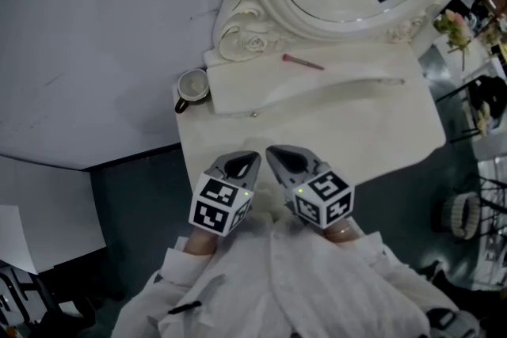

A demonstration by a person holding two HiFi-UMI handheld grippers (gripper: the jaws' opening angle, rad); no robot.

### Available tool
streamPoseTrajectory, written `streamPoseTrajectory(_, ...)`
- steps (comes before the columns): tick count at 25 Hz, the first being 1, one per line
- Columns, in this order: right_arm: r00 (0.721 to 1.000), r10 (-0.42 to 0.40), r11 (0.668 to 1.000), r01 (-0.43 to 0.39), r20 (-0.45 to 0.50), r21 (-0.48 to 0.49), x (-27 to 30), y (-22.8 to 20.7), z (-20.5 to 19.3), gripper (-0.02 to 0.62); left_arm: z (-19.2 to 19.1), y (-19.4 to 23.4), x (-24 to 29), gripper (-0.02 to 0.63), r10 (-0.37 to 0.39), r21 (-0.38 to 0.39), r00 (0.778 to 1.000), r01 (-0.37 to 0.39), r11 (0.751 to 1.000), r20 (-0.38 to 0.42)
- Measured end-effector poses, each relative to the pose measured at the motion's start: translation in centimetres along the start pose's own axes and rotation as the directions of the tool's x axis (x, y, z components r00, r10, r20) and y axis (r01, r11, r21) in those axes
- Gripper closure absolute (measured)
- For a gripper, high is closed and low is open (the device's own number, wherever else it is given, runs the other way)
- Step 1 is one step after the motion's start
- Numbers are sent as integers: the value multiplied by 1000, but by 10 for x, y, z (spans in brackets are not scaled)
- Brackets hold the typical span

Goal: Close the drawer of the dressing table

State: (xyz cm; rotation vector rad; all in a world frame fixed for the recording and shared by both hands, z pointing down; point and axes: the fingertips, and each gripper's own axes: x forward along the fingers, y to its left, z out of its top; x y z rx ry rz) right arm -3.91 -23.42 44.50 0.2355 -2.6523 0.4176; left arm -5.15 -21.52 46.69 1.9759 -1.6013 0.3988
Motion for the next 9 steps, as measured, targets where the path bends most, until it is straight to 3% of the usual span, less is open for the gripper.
streamPoseTrajectory(9, 1000, 28, 1000, -28, -11, 14, -1, 4, -1, 589, -7, -6, -4, 600, -6, -17, 1000, 6, 1000, -9)
